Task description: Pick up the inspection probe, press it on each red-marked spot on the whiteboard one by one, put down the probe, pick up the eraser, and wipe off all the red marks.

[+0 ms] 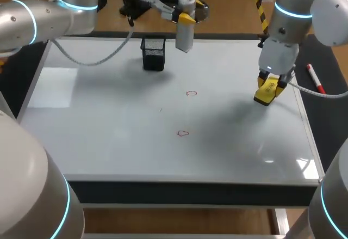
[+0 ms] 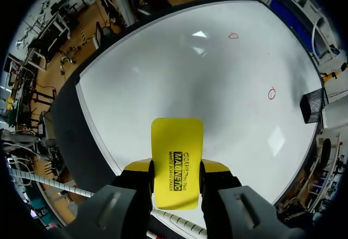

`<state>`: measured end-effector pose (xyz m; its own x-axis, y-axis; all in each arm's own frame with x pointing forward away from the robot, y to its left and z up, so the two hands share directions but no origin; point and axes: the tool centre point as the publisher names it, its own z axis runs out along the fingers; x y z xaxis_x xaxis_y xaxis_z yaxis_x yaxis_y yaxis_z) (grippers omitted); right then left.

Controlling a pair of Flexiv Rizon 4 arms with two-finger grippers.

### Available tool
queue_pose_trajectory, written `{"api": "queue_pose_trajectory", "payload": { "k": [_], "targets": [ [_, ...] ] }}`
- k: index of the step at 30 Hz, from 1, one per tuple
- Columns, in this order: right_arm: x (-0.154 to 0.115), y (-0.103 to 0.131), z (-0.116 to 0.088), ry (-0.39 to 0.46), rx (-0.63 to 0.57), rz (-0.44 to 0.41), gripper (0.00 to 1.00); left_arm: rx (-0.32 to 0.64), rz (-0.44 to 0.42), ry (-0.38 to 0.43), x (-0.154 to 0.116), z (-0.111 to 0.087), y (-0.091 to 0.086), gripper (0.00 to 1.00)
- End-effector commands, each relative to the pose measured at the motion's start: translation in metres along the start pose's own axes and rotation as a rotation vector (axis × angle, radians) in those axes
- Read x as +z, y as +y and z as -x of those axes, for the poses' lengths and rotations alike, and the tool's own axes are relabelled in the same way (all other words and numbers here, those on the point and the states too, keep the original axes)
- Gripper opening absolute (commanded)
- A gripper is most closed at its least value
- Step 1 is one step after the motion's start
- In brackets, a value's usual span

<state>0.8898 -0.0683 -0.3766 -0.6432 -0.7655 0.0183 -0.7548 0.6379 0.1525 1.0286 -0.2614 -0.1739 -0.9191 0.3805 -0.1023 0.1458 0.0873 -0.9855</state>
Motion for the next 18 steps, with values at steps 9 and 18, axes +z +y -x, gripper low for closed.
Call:
{"api": "queue_pose_trajectory", "payload": {
  "k": [9,18],
  "targets": [
    [0.000,-0.001,0.000,0.002,-0.002,-0.003,0.00,-0.010,-0.006,0.137,-0.012,0.035,-0.001,0.00],
    [0.000,-0.001,0.000,0.002,-0.002,-0.003,0.00,0.003,-0.017,0.149,-0.015,0.055,-0.005,0.00]
  ]
}}
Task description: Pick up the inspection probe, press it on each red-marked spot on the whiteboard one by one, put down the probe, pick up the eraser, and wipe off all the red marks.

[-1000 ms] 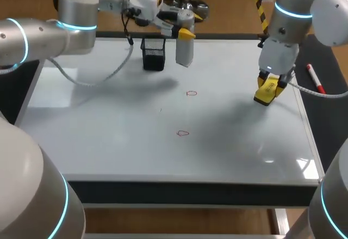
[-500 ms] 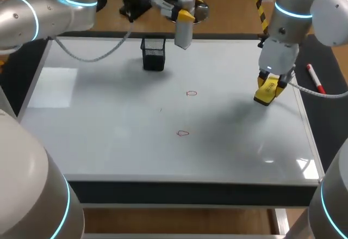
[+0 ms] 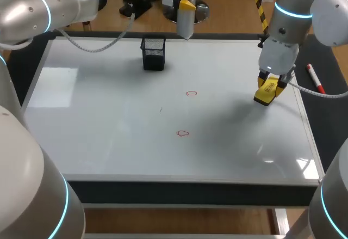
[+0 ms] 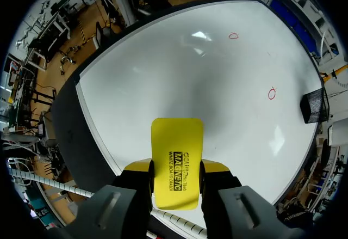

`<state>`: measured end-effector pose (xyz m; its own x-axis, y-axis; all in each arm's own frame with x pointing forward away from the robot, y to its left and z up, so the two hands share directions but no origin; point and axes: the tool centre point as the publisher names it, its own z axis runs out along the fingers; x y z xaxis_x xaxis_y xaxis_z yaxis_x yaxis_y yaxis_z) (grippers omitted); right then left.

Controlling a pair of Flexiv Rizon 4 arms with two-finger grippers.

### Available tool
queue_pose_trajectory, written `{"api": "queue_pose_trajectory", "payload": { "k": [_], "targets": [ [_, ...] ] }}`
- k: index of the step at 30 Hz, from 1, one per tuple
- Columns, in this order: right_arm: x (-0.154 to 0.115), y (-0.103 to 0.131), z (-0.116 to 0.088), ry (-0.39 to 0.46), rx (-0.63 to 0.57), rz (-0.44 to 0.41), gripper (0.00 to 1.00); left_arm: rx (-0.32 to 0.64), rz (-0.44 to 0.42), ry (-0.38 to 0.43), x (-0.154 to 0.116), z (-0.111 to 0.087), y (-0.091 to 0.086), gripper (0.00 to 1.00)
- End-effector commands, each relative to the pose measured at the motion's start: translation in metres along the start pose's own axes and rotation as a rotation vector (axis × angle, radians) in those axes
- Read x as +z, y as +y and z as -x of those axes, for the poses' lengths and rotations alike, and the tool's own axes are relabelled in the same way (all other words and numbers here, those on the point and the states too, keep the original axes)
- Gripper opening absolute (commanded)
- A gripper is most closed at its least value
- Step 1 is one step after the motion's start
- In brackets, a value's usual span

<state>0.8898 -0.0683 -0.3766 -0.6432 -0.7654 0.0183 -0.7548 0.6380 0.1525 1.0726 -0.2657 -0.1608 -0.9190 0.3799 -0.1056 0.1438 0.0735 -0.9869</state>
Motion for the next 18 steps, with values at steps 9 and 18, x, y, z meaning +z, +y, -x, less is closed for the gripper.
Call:
{"api": "queue_pose_trajectory", "payload": {
  "k": [9,18],
  "targets": [
    [-0.0005,-0.0006,-0.0005,0.002,-0.002,-0.003,0.00,-0.011,-0.011,0.157,-0.0017,0.0218,0.0050,0.00],
    [-0.0005,-0.0006,-0.0005,0.002,-0.002,-0.003,0.00,-0.017,-0.012,0.162,-0.0017,0.0221,0.0055,0.00]
  ]
}}
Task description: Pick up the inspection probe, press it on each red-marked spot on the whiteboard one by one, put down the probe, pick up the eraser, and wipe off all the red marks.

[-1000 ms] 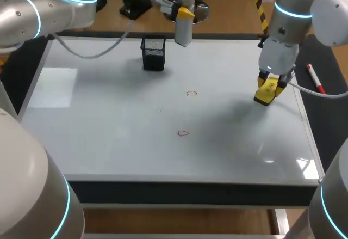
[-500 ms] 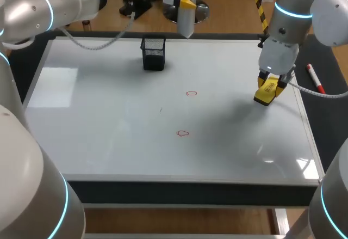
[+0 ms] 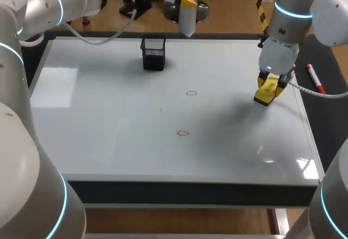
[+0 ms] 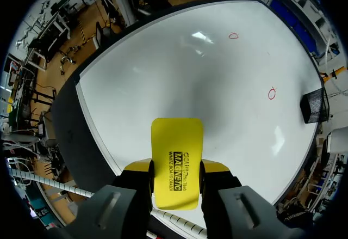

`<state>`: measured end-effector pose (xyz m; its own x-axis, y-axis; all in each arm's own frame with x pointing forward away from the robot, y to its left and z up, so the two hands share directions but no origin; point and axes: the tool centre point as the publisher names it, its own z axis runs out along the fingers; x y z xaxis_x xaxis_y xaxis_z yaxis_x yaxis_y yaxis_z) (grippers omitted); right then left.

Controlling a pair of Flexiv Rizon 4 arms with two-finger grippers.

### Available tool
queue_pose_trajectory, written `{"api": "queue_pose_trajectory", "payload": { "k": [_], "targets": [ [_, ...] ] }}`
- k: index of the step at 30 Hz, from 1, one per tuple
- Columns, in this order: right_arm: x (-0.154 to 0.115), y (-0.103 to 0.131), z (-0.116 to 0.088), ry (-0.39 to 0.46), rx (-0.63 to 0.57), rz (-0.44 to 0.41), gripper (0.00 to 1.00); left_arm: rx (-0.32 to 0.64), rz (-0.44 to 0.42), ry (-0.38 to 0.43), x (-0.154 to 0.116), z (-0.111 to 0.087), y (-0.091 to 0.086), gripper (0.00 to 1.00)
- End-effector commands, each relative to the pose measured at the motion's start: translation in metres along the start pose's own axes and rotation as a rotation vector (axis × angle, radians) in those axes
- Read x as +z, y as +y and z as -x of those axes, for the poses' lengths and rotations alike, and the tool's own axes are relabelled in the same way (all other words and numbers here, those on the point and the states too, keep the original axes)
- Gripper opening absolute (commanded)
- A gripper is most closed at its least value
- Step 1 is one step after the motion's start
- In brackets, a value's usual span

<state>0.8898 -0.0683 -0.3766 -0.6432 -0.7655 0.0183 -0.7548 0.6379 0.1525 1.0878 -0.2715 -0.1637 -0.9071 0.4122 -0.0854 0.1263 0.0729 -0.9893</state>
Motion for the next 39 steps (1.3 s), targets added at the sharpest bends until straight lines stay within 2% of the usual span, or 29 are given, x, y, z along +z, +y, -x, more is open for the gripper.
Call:
{"api": "queue_pose_trajectory", "payload": {
  "k": [1,14,21,28,35,39],
  "targets": [
    [0.000,-0.001,-0.001,0.002,-0.002,-0.003,0.00,-0.001,-0.004,0.126,-0.002,0.006,0.001,0.00],
    [0.000,-0.001,-0.001,0.002,-0.002,-0.003,0.00,-0.001,-0.004,0.126,-0.002,0.006,0.001,0.00],
    [-0.007,0.018,0.012,0.025,-0.082,-0.017,0.00,-0.001,-0.004,0.126,-0.002,0.006,0.001,0.00],
    [-0.011,0.054,0.042,0.079,-0.219,-0.056,0.00,-0.001,-0.004,0.126,-0.002,0.006,0.001,0.00],
    [-0.003,0.092,0.085,0.136,-0.379,-0.078,0.00,-0.001,-0.004,0.126,-0.002,0.006,0.001,0.00],
    [0.003,0.109,0.108,0.134,-0.453,-0.068,0.00,-0.001,-0.004,0.126,-0.002,0.006,0.001,0.00]
  ]
}}
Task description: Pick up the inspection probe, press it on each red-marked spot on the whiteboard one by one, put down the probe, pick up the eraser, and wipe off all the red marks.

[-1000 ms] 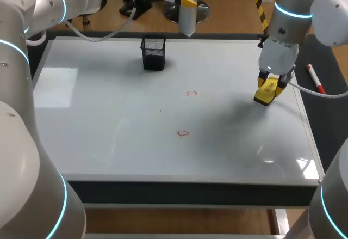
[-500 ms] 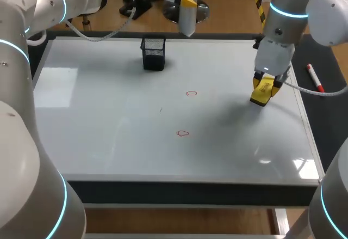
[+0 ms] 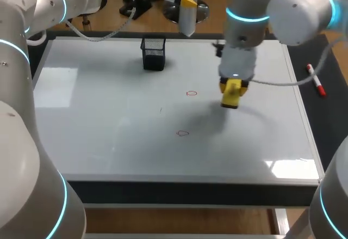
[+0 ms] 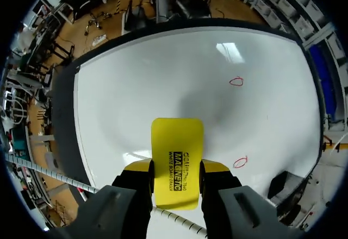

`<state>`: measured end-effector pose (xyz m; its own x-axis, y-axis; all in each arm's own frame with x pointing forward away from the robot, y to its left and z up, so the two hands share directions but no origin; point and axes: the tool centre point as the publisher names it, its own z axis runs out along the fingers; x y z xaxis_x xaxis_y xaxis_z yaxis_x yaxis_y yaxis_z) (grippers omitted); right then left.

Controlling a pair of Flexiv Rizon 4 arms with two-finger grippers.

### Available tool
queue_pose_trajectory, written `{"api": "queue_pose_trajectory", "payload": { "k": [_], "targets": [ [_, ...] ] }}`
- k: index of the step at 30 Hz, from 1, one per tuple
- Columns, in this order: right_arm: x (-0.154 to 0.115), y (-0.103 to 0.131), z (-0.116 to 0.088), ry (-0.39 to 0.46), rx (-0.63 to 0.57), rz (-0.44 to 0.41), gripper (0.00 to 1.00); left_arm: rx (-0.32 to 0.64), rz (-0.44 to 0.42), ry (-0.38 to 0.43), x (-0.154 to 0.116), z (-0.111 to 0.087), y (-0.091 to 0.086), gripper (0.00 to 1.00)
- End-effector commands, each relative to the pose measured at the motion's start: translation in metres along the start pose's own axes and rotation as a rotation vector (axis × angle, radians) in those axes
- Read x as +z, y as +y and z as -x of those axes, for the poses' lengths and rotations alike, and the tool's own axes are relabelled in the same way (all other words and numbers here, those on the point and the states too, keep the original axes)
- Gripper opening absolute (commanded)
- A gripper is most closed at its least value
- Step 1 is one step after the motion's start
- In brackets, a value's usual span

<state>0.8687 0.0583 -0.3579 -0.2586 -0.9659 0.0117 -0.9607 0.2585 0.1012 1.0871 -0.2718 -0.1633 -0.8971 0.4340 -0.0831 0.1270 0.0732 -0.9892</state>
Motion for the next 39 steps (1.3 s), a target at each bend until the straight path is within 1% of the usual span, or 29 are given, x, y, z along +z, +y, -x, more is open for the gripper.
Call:
{"api": "queue_pose_trajectory", "payload": {
  "k": [1,6,12,16,23,30,39],
  "targets": [
    [0.009,-0.001,0.035,0.085,-0.044,0.008,0.00,-0.002,-0.004,0.102,-0.003,0.007,0.001,0.00],
    [0.019,-0.001,0.063,0.076,-0.119,0.021,0.00,-0.002,-0.004,0.102,-0.003,0.007,0.001,0.00],
    [0.030,-0.010,0.091,0.074,-0.199,0.036,0.00,-0.002,-0.004,0.102,-0.003,0.007,0.001,0.00],
    [0.035,-0.016,0.108,0.073,-0.232,0.034,0.00,-0.002,-0.004,0.102,-0.003,0.007,0.001,0.00],
    [0.039,-0.028,0.129,0.055,-0.276,0.030,0.00,-0.002,-0.004,0.102,-0.003,0.007,0.001,0.00],
    [0.046,-0.036,0.141,0.055,-0.294,0.029,0.00,-0.002,-0.004,0.102,-0.003,0.007,0.001,0.00],
    [0.055,-0.043,0.145,0.046,-0.294,0.048,0.00,-0.002,-0.004,0.102,-0.003,0.007,0.001,0.00]
  ]
}}
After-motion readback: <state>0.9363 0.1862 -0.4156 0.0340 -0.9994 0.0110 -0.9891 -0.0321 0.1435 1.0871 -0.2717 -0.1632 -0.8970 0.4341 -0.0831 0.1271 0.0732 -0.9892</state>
